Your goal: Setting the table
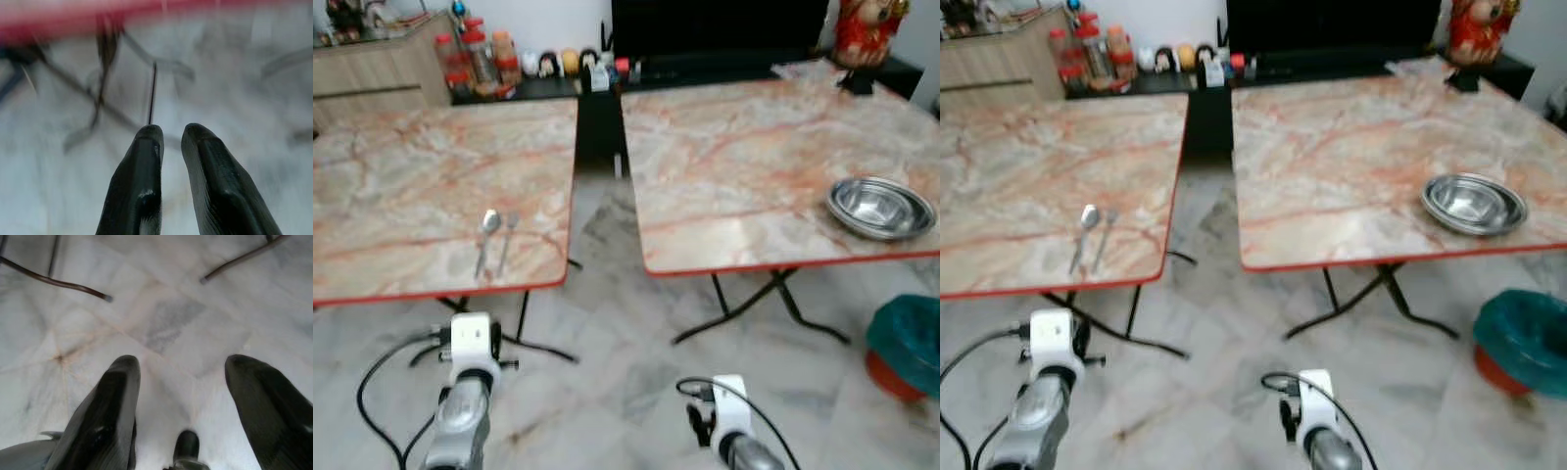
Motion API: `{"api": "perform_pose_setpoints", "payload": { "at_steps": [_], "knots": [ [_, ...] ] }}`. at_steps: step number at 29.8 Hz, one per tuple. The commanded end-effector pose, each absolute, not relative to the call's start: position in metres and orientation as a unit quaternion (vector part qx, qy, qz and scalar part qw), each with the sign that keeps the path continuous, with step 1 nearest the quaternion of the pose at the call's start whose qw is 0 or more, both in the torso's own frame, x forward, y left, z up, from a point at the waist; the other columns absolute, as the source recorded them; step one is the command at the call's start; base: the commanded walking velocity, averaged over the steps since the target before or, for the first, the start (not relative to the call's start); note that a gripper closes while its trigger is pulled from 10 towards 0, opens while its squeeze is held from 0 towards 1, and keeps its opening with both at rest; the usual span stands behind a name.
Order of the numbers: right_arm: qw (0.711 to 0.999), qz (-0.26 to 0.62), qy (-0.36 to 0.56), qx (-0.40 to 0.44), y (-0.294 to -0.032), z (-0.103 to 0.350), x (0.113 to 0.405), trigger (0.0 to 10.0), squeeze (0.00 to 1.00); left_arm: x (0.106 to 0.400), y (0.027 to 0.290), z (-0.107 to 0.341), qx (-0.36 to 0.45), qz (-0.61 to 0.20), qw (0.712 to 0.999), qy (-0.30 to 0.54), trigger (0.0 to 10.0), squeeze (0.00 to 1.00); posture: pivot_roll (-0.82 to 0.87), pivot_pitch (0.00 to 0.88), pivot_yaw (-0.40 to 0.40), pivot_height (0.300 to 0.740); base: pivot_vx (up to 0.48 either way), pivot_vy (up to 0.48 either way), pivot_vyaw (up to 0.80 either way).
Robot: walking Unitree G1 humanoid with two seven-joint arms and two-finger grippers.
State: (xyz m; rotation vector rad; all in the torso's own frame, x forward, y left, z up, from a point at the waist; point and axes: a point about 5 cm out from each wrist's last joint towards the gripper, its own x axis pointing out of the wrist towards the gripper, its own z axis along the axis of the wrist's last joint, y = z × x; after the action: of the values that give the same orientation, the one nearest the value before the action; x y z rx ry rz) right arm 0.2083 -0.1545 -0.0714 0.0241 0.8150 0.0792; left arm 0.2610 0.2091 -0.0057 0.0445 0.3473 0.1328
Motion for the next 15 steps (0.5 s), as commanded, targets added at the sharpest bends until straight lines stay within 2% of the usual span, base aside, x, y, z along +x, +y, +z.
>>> {"api": "perform_pose_setpoints", "payload": {
  "at_steps": [1,7,10,15],
  "knots": [
    [0.918,0.041,0.394,0.013,-0.152,-0.07,0.212,10.0,0.0,0.252,0.212,-0.019,0.024,0.062,0.973,0.22,10.0,0.0,0.0,0.0,0.061,0.74,0.0,0.0,0.0],
    [0.919,0.043,0.392,0.013,-0.149,-0.068,0.214,10.0,0.0,0.217,0.21,-0.056,0.028,0.058,0.935,0.348,10.0,0.0,-0.01,0.0,0.075,0.74,0.0,0.0,0.0],
    [0.919,0.041,0.392,0.012,-0.15,-0.068,0.214,10.0,0.0,0.205,0.207,-0.066,0.03,0.053,0.92,0.386,10.0,0.0,-0.01,0.0,0.081,0.74,0.0,0.0,0.0],
    [0.918,0.03,0.396,0.017,-0.153,-0.071,0.21,10.0,0.0,0.199,0.201,-0.072,0.051,0.023,0.912,0.407,10.0,0.0,-0.03,0.0,0.097,0.74,0.0,0.0,0.0]
  ]
}}
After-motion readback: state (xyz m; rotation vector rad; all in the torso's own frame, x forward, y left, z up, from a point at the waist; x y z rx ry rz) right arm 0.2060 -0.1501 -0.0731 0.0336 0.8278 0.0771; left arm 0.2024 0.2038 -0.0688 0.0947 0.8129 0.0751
